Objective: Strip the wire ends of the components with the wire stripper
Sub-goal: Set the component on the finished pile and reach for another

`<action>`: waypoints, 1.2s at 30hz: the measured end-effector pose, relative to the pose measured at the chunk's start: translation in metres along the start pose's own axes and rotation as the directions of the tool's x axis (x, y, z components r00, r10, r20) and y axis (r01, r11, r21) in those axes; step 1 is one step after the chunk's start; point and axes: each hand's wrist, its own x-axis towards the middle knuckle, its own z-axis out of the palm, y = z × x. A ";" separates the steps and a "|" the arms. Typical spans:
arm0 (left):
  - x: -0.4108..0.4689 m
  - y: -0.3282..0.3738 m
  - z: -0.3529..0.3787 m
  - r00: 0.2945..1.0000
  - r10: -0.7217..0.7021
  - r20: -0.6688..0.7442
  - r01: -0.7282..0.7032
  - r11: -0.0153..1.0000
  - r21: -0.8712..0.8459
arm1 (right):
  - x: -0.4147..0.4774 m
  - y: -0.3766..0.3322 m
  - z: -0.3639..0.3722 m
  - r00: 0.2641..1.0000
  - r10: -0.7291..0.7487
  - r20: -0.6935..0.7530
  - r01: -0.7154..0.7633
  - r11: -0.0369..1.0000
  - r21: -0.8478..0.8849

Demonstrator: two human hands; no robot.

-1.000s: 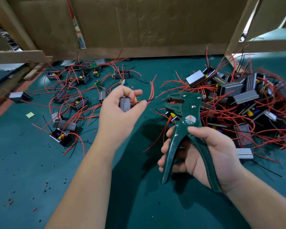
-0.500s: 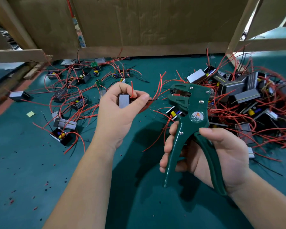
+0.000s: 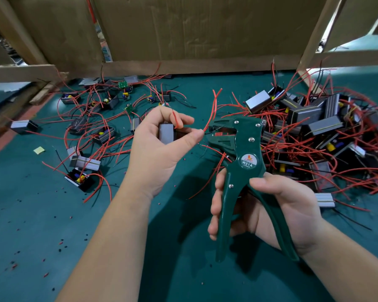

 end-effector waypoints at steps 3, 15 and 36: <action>-0.001 0.000 0.000 1.000 0.024 0.005 -0.024 0.999 0.031 | -0.001 0.000 0.000 1.000 0.006 0.004 -0.006 1.000 -0.028; -0.001 0.002 -0.003 0.997 0.057 0.056 -0.061 0.995 0.074 | -0.002 0.000 -0.002 0.998 0.041 -0.045 -0.044 0.997 -0.067; -0.001 -0.002 0.001 0.988 -0.114 0.101 0.111 0.993 0.041 | -0.002 -0.002 0.004 0.948 -0.032 -0.318 -0.005 0.993 -0.118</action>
